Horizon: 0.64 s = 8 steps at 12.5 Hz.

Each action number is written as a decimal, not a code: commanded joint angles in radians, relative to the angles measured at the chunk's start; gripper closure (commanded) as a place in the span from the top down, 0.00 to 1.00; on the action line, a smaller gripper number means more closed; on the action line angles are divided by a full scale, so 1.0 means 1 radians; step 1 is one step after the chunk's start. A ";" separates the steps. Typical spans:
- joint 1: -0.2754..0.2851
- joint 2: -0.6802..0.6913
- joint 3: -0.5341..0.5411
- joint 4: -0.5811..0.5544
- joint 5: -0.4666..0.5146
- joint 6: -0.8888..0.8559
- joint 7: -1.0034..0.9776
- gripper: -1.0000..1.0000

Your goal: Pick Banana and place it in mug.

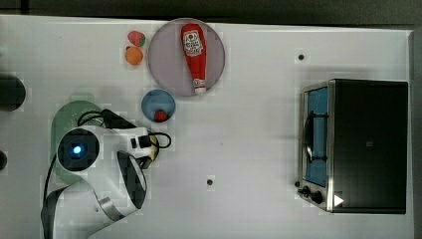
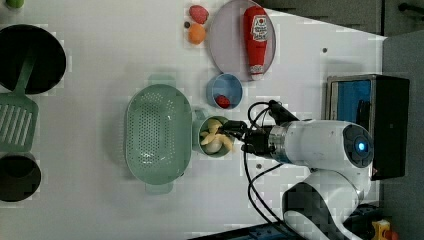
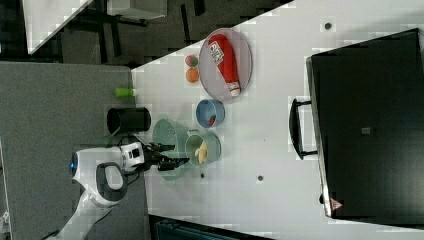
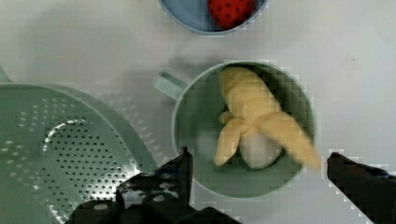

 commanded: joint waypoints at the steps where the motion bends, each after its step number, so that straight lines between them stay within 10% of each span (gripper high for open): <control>1: 0.009 -0.041 -0.027 0.037 0.028 0.014 0.055 1.00; 8: -0.027 -0.284 -0.270 0.246 0.028 -0.465 0.017 1.00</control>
